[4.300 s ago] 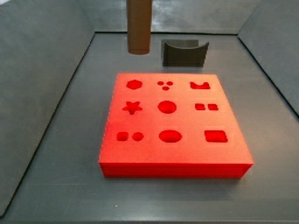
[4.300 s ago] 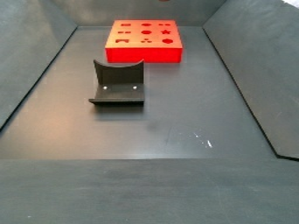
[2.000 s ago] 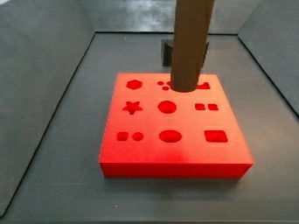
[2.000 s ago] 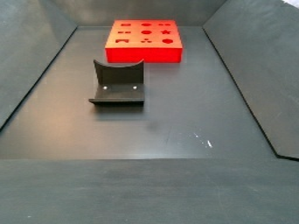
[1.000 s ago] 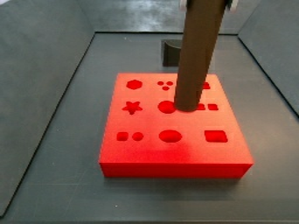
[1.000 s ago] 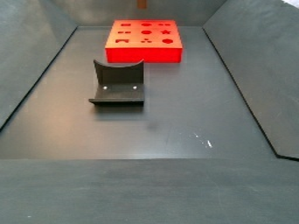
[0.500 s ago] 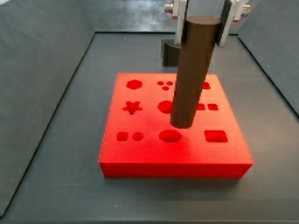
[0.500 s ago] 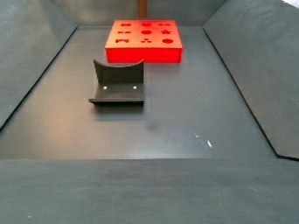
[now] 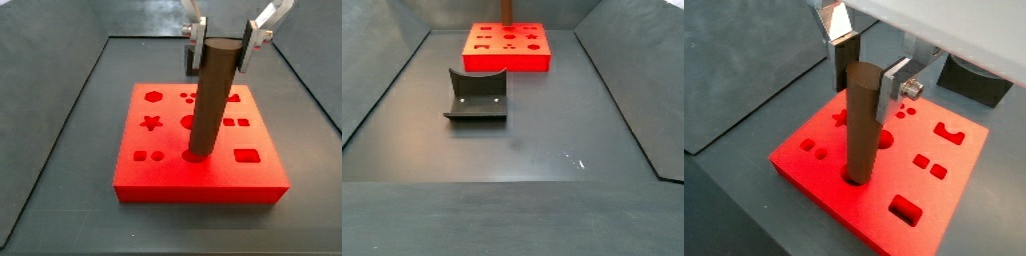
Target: Insert the oval object.
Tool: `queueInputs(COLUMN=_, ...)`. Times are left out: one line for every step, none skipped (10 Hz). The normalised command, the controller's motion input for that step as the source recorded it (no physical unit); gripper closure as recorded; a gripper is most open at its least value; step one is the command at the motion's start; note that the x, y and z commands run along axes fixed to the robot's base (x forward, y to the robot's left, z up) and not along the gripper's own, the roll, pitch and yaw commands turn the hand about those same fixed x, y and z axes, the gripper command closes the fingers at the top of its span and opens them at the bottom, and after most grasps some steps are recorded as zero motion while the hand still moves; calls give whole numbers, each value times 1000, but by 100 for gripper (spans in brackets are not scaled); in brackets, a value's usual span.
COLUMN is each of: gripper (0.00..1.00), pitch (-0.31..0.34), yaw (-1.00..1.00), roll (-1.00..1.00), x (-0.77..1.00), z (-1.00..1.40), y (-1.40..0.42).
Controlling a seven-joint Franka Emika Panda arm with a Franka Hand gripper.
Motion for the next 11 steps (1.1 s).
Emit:
queueInputs(gripper=100, pitch=0, yaw=129, roll=84, x=-23, z=-140, y=-69)
queueInputs(gripper=100, pitch=0, yaw=249, roll=90, x=0, z=-180, y=-34)
queueInputs(gripper=100, pitch=0, yaw=294, roll=77, x=0, z=-140, y=-97)
queueInputs(gripper=100, pitch=0, yaw=366, roll=106, x=0, z=-123, y=-126)
queueInputs(gripper=100, pitch=0, yaw=214, roll=81, x=0, z=-74, y=-106)
queueInputs(gripper=100, pitch=-11, yaw=31, roll=0, x=-3, z=-23, y=-51)
queueInputs(gripper=100, pitch=-3, yaw=23, roll=0, x=0, z=-129, y=-26)
queueInputs(gripper=100, pitch=0, yaw=0, roll=4, x=0, z=-206, y=0)
queueInputs(gripper=100, pitch=0, yaw=0, roll=9, x=149, z=-209, y=-11)
queueInputs(gripper=100, pitch=0, yaw=0, roll=27, x=166, z=-217, y=-31)
queueInputs(gripper=100, pitch=0, yaw=0, roll=1, x=131, z=-217, y=-77)
